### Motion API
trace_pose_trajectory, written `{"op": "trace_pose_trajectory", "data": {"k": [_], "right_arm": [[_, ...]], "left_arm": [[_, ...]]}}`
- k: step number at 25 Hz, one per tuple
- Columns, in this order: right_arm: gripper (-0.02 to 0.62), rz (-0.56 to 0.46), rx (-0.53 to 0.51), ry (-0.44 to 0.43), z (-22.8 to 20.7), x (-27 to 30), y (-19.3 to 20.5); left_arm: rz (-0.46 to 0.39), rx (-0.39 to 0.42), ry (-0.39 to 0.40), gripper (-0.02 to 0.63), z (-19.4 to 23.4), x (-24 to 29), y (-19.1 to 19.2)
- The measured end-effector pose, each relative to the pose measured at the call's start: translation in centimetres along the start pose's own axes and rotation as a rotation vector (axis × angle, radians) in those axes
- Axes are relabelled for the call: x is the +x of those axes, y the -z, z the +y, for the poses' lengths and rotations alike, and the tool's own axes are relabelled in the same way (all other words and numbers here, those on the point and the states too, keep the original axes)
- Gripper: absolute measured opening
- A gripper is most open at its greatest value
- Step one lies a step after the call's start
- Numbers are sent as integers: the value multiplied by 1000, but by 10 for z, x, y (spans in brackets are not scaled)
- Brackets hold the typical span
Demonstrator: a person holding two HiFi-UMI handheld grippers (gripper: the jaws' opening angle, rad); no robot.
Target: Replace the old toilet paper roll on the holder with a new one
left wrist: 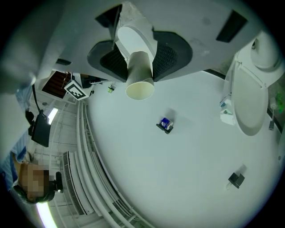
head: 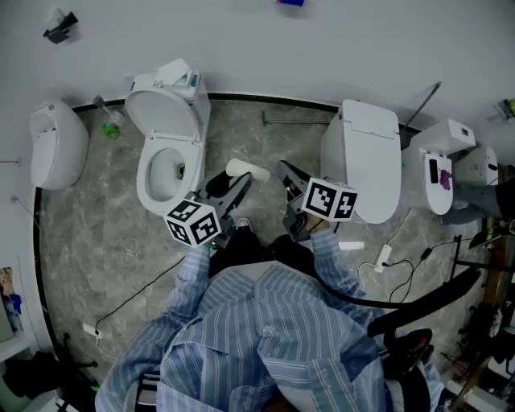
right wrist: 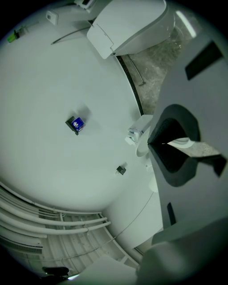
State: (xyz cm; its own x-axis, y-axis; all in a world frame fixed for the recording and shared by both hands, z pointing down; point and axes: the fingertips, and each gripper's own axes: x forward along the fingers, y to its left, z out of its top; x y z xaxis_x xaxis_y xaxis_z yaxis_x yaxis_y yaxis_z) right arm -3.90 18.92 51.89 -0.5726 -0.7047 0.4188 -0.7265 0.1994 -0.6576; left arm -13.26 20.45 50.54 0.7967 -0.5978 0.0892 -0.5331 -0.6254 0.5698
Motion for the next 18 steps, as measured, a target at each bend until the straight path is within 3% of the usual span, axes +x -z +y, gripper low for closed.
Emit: {"op": "trace_pose_trajectory", "data": {"k": [6, 18], "right_arm": [[6, 46, -8, 4, -12, -24, 15], [6, 78, -5, 18, -61, -114, 46]], "left_arm": [[-48, -17, -45, 178, -18, -5, 2], [-25, -34, -72, 178, -100, 3, 73]]}}
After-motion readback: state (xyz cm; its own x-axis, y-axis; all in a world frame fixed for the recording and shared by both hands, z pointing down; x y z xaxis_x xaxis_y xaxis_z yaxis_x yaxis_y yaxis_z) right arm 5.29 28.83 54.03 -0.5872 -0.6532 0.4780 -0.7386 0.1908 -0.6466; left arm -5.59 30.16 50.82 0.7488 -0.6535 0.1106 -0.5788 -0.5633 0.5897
